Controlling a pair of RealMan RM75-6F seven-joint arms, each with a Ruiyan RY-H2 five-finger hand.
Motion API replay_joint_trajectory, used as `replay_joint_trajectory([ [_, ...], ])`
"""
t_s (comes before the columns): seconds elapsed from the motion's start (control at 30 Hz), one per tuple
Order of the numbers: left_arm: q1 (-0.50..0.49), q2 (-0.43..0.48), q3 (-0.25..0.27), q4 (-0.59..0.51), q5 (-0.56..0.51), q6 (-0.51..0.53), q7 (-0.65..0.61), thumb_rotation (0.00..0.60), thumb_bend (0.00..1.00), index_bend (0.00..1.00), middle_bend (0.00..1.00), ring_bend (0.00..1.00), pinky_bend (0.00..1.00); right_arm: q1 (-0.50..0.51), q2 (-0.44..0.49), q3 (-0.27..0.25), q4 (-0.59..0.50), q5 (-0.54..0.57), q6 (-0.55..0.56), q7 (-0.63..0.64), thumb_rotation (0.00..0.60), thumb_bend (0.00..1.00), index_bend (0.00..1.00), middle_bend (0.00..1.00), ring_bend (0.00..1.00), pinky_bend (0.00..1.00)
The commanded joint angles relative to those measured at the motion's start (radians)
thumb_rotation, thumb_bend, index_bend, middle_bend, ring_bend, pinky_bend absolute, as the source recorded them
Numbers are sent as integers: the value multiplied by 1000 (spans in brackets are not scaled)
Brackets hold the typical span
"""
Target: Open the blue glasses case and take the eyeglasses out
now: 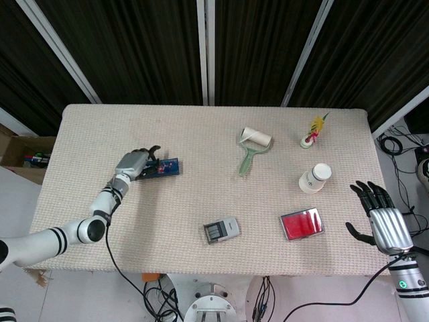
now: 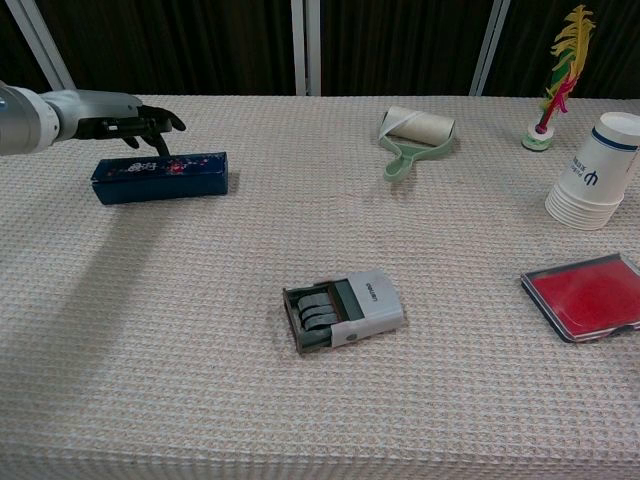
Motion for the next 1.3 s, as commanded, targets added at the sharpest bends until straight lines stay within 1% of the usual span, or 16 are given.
replay_joint_trajectory([
  [0.03,4,31,17,-97,-34,67,41,0,515,67,290,120,143,-3,0,-2,2,-2,4,3,600,202,123,102,0,107],
  [0.2,16,50,36,-206,-14,148,84,0,511,67,287,120,148,-8,0,-4,8,-8,14,12,600,202,122,102,0,107],
  [0.23,18,51,38,-218,-1,159,87,15,502,68,276,120,151,-9,0,-5,9,-8,15,14,600,202,122,102,0,107],
  [0.27,23,53,42,-226,20,177,94,64,473,68,253,120,156,-10,0,-5,11,-9,16,17,600,202,122,102,0,107],
  [0.37,36,58,60,-222,91,222,116,244,416,72,208,119,159,-11,0,-7,15,-12,19,22,600,202,122,102,0,107],
  [0.4,42,64,72,-215,121,236,129,283,414,72,201,119,157,-12,0,-7,16,-13,20,24,600,202,122,102,0,107],
  [0.47,49,73,91,-207,177,247,141,403,405,72,170,110,148,-14,-2,-7,18,-14,22,27,600,202,122,102,0,107],
  [0.53,59,81,111,-201,225,253,149,490,389,72,143,100,142,-14,-5,-7,22,-14,23,30,600,202,122,102,0,107],
  [0.57,63,85,119,-200,250,249,145,543,375,72,130,95,139,-13,-6,-8,23,-14,22,30,600,202,122,102,0,107],
  [0.63,68,85,127,-197,280,241,137,595,363,72,118,91,136,-12,-8,-8,23,-16,19,29,600,202,122,102,0,107],
  [0.77,62,73,133,-173,312,211,133,600,362,73,118,90,135,-9,-9,-8,20,-19,17,24,600,202,122,102,0,107],
  [0.97,41,52,134,-127,284,167,183,600,362,86,119,90,135,-15,-4,-8,14,-17,26,21,600,202,122,102,0,107],
  [1.1,34,44,124,-111,254,139,182,600,375,120,149,90,135,-18,-7,-9,17,-13,25,26,600,202,122,102,0,107],
  [1.3,24,42,116,-102,239,114,181,600,397,158,167,91,135,-18,-9,-10,20,-14,22,26,600,202,122,102,0,107],
])
